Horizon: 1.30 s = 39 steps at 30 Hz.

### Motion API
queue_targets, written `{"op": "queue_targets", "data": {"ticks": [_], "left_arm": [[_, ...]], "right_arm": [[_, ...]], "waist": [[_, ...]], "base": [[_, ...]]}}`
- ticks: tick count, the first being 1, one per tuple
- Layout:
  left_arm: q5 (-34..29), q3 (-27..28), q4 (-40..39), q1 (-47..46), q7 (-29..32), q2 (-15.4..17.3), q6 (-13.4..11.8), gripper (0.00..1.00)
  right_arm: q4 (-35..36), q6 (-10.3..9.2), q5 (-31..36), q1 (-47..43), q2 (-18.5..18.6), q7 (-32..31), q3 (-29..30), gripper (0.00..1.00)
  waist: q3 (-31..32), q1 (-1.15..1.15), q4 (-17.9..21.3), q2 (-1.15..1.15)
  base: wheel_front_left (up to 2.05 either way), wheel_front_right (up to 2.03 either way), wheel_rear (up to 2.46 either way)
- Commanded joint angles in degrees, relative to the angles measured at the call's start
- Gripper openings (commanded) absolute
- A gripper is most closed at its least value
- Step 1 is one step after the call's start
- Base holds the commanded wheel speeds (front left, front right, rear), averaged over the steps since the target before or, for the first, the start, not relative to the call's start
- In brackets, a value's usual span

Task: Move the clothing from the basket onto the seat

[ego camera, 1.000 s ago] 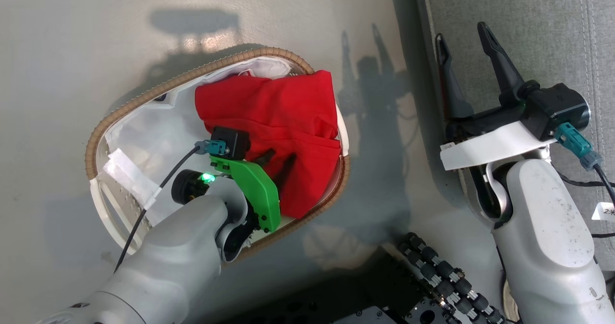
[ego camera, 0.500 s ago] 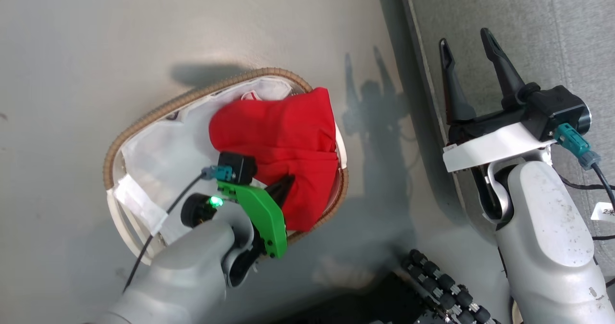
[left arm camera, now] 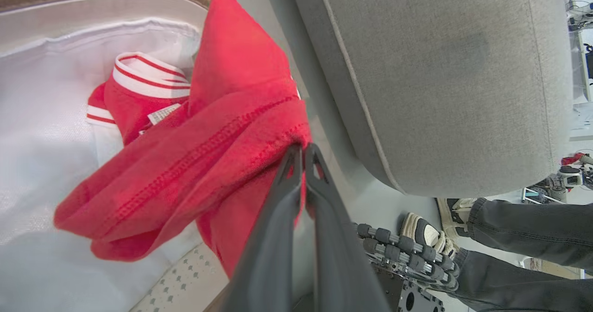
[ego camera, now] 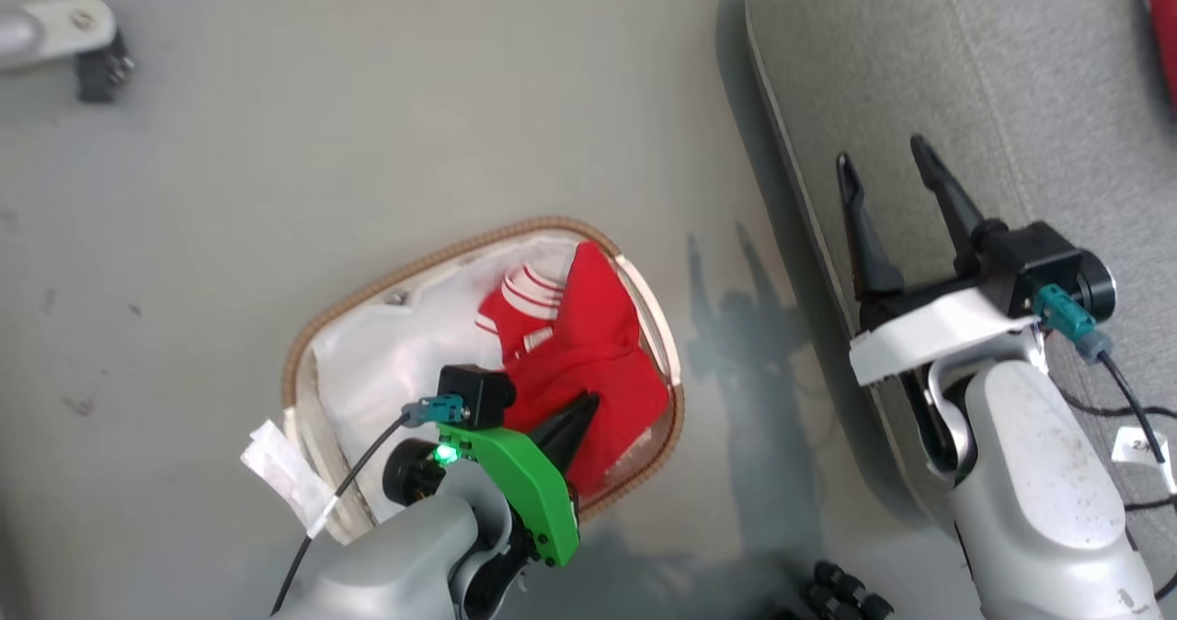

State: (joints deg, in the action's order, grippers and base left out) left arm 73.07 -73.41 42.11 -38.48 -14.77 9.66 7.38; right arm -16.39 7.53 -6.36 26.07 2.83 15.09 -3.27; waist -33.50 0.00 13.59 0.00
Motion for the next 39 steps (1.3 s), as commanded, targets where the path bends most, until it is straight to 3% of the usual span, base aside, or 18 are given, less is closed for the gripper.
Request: {"op": "queue_targets", "data": {"ticks": [1, 21, 39], "left_arm": [[0.3, 0.3, -0.7, 1.2, -0.5, 0.2, 0.2, 0.00], [-19.1, 24.2, -17.7, 12.2, -0.5, 0.1, 0.2, 0.00], [-26.3, 34.0, -27.1, 13.8, -0.5, -1.9, 0.2, 0.00]], "right_arm": [[-0.4, -0.08, 0.6, -1.5, 0.2, 0.1, 0.4, 1.00], [-3.5, -0.08, 0.8, -12.0, 0.2, 0.1, 1.7, 1.00], [-5.4, -0.08, 0.9, -19.0, 0.2, 0.1, -0.5, 1.00]], "waist": [[6.7, 0.00, -2.7, 0.00], [23.5, 0.00, -6.8, 0.00], [31.6, 0.00, -7.1, 0.00]], "base": [[0.00, 0.00, 0.00], [0.00, 0.00, 0.00], [0.00, 0.00, 0.00]]}}
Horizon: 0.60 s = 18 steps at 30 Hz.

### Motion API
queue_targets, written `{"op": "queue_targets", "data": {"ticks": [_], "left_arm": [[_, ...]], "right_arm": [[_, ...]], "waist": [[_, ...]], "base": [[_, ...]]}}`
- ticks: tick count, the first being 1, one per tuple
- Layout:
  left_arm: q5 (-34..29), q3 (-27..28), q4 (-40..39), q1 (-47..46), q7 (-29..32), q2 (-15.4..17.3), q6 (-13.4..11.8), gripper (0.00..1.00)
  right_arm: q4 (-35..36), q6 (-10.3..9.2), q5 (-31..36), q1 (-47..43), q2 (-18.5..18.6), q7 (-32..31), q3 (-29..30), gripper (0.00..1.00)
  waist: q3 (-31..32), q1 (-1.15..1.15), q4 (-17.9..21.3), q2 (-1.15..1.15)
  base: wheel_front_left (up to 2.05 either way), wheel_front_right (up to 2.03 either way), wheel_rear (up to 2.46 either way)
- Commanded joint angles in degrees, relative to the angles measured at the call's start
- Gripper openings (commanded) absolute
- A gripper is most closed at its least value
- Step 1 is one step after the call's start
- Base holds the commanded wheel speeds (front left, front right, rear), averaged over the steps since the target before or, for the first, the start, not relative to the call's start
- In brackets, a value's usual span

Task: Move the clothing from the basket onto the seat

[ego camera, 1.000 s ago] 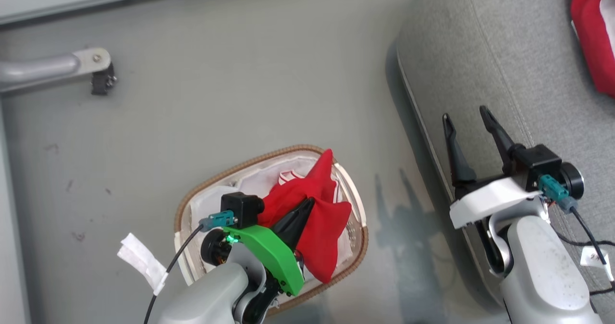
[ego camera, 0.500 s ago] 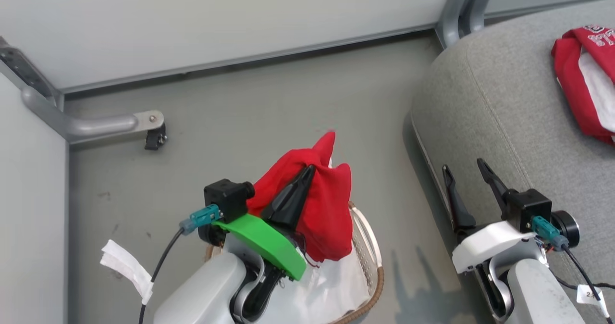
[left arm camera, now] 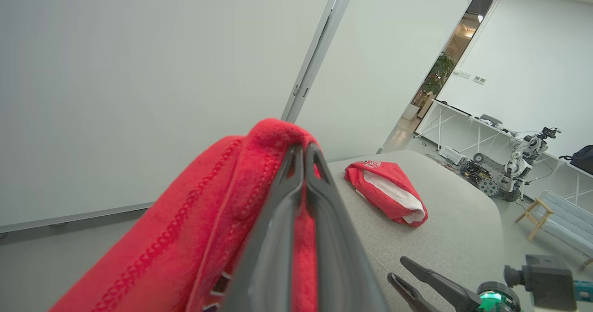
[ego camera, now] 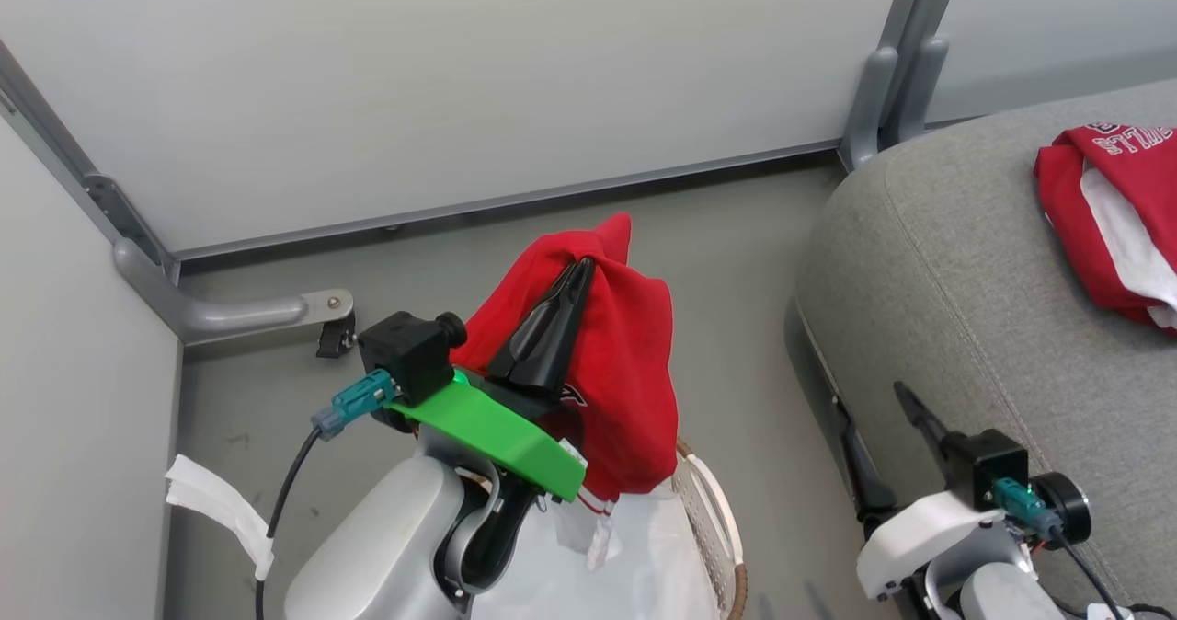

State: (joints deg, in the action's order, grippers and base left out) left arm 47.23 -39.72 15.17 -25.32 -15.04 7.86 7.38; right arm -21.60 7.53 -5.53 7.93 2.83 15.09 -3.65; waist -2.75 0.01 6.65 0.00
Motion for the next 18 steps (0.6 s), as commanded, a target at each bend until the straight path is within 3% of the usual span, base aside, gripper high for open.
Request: {"op": "queue_targets", "data": {"ticks": [1, 5, 18], "left_arm": [[-0.6, 0.4, -0.3, 0.7, -0.2, -0.2, 0.2, 0.00], [-1.0, 0.9, -0.5, 1.3, -0.2, -0.6, 0.2, 0.00], [-2.3, 1.4, -0.8, 1.3, -0.2, -1.9, 0.2, 0.00]], "right_arm": [[-0.2, -0.08, 0.2, -1.1, 0.2, 0.1, -0.6, 1.00], [0.6, -0.07, 1.7, -1.8, 0.2, 0.1, -4.5, 1.00], [6.7, -0.08, 2.3, 1.8, 1.3, 0.1, -27.1, 1.00]], "waist": [[1.1, -0.01, -0.2, 0.00], [1.8, -0.01, -0.4, 0.00], [2.4, -0.01, -1.7, 0.00]], "base": [[0.00, 0.00, 0.00], [0.00, 0.00, 0.00], [0.00, 0.00, 0.00]]}}
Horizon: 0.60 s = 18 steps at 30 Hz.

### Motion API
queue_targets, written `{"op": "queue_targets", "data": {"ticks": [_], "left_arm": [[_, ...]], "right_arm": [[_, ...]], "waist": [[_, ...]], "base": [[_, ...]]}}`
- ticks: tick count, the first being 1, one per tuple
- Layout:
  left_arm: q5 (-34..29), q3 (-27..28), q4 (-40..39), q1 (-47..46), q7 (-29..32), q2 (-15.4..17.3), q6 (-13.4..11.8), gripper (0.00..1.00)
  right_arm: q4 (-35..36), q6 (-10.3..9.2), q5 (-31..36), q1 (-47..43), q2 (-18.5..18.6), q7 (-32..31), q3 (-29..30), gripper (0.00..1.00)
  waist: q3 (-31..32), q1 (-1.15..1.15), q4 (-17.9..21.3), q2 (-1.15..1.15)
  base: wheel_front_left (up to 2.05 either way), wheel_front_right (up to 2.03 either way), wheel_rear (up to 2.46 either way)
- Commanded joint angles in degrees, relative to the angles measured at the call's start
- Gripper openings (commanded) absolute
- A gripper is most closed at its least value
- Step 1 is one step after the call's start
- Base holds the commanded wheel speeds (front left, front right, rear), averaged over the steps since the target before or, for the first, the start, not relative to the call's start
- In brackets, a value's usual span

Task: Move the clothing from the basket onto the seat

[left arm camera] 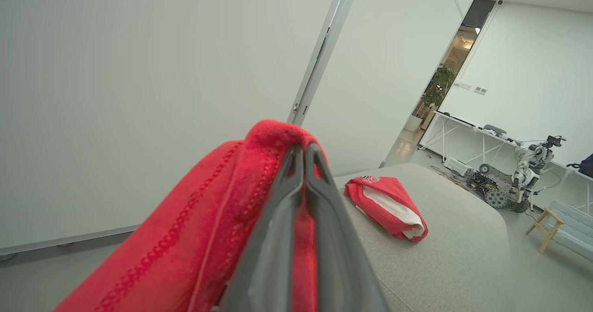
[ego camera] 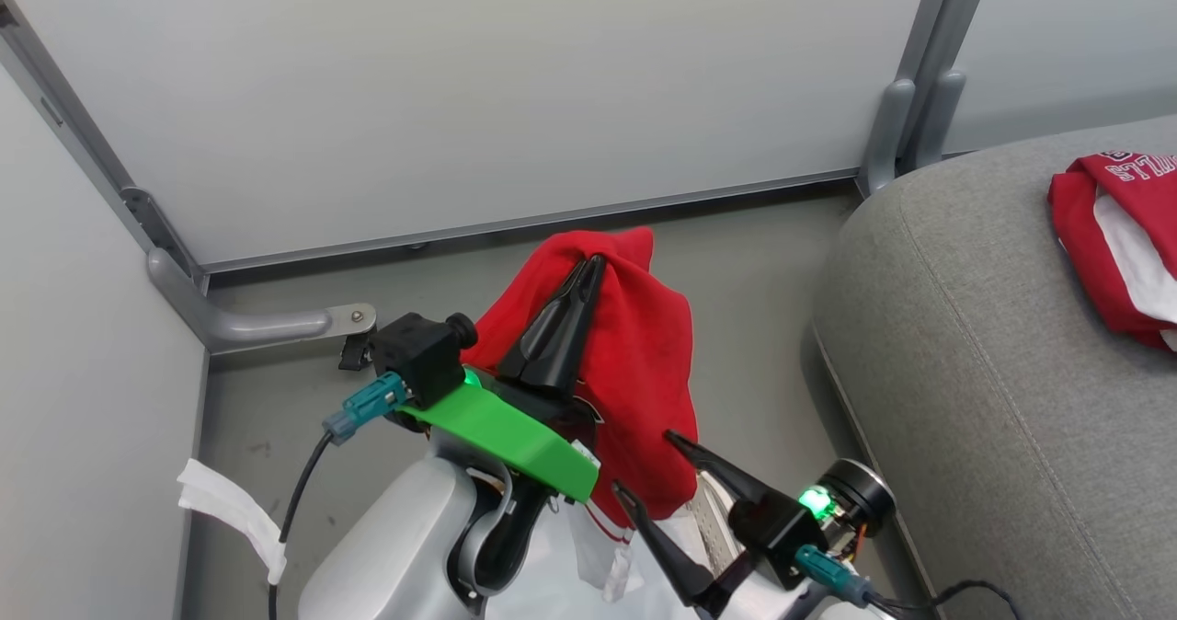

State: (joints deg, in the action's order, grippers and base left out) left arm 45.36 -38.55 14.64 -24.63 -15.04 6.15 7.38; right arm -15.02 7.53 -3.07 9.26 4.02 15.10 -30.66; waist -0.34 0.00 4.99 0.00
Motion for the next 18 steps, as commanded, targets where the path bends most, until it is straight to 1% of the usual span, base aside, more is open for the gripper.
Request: {"op": "queue_targets", "data": {"ticks": [1, 7, 12, 18], "left_arm": [[-0.4, 0.1, -0.2, 0.5, -0.2, -0.3, 0.2, 0.00], [-0.3, -1.3, -0.1, -0.4, -0.2, -0.8, 0.2, 0.00], [0.2, -3.1, 0.0, -1.3, -0.2, -1.1, 0.2, 0.00], [0.9, -5.2, 0.1, -1.9, -0.2, -1.6, 0.2, 0.00]], "right_arm": [[0.0, -0.08, 0.0, 1.2, 0.1, 0.1, -0.8, 1.00], [-3.3, -0.08, 2.4, 4.5, -0.6, 0.1, -1.6, 1.00], [-5.9, -0.08, 4.7, 6.2, -0.9, 0.1, -0.3, 1.00], [-7.1, -0.08, 3.2, 6.8, -1.0, 0.1, 1.7, 1.00]], "waist": [[-0.1, 0.00, -0.2, 0.00], [-0.2, 0.00, -1.3, 0.00], [-0.2, 0.00, -2.7, 0.00], [-0.1, 0.00, -4.4, 0.00]], "base": [[0.00, 0.00, 0.00], [0.00, 0.00, 0.00], [0.00, 0.00, 0.00], [0.00, 0.00, 0.00]]}}
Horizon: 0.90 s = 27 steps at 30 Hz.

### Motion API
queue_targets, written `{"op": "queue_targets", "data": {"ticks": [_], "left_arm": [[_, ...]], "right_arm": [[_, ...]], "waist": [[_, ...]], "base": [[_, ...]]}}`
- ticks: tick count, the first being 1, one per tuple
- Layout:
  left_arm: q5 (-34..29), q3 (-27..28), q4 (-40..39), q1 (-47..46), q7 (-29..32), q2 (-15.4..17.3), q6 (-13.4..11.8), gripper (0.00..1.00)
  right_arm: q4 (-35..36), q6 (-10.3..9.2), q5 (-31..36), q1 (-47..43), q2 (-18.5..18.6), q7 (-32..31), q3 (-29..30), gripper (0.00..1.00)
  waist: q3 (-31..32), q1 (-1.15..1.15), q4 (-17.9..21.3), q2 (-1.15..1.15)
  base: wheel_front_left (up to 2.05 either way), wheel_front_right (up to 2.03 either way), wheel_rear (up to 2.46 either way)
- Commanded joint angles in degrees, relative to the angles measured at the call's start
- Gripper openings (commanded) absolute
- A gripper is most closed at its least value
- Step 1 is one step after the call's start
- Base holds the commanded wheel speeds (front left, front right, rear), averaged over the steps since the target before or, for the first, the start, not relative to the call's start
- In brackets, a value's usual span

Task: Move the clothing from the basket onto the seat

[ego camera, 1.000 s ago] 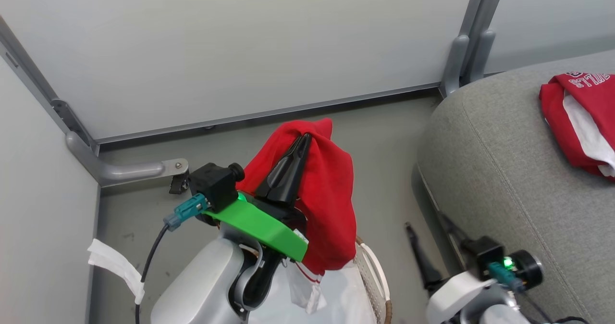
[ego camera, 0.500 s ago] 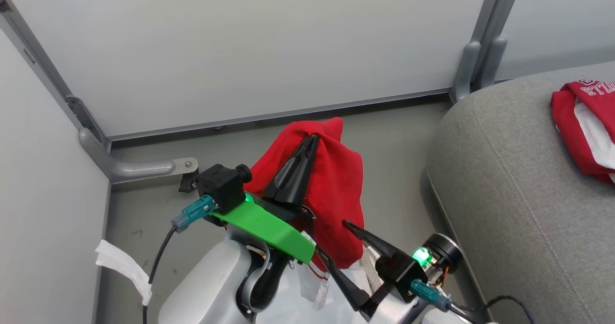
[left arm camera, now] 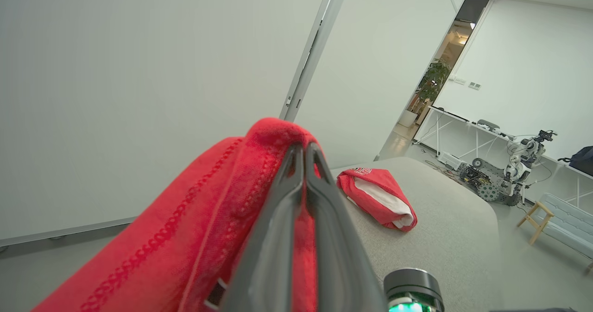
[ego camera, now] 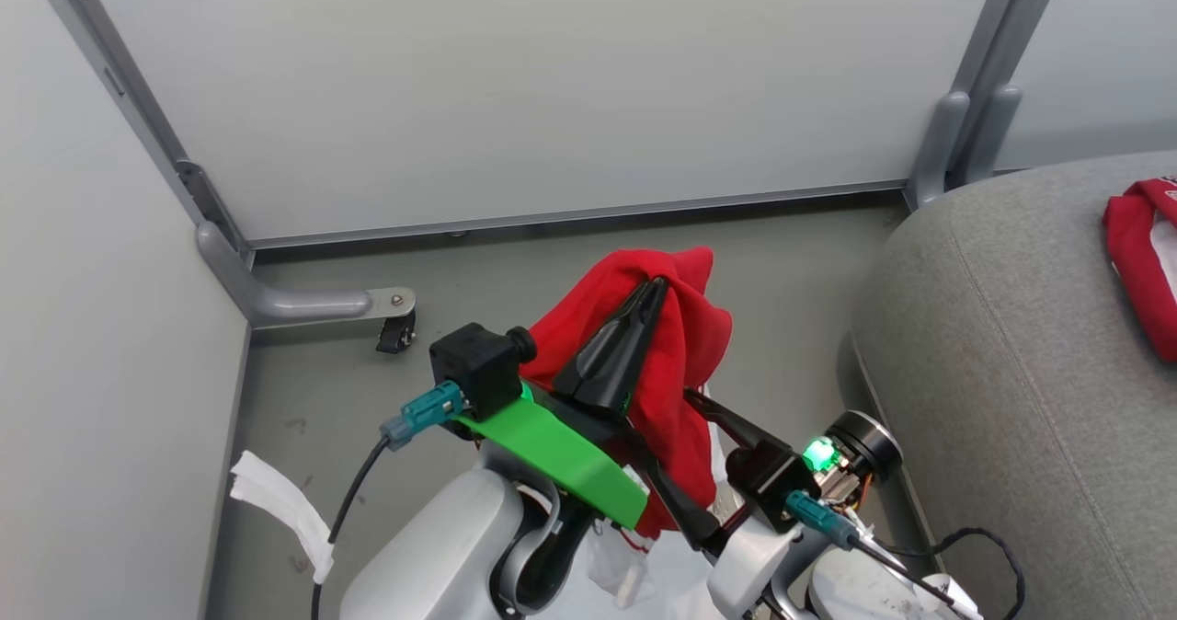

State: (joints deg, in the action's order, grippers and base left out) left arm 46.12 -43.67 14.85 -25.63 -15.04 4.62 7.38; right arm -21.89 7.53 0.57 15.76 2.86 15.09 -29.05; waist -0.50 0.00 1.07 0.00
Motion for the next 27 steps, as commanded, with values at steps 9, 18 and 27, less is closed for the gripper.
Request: {"op": "queue_targets", "data": {"ticks": [9, 18, 27], "left_arm": [[0.9, -0.9, 0.1, -1.0, -0.2, 0.3, 0.2, 0.00], [-0.8, 1.2, 0.3, 0.2, -0.2, 0.1, 0.2, 1.00], [-6.2, 3.2, 1.2, 2.2, -0.1, 1.2, 0.2, 1.00]], "right_arm": [[-2.4, -0.08, -3.9, 0.1, 0.2, 0.1, 1.3, 0.00], [-0.3, -0.08, -5.0, -0.4, 0.2, 0.1, 1.6, 0.00], [3.0, -0.08, -6.0, -2.2, 0.2, 0.1, 3.3, 0.00]], "waist": [[0.1, 0.00, -1.5, 0.00], [-0.3, 0.00, 0.2, 0.00], [-1.6, 0.00, 8.0, 0.00]], "base": [[0.00, 0.00, 0.00], [0.00, 0.00, 0.00], [0.00, 0.00, 0.00]]}}
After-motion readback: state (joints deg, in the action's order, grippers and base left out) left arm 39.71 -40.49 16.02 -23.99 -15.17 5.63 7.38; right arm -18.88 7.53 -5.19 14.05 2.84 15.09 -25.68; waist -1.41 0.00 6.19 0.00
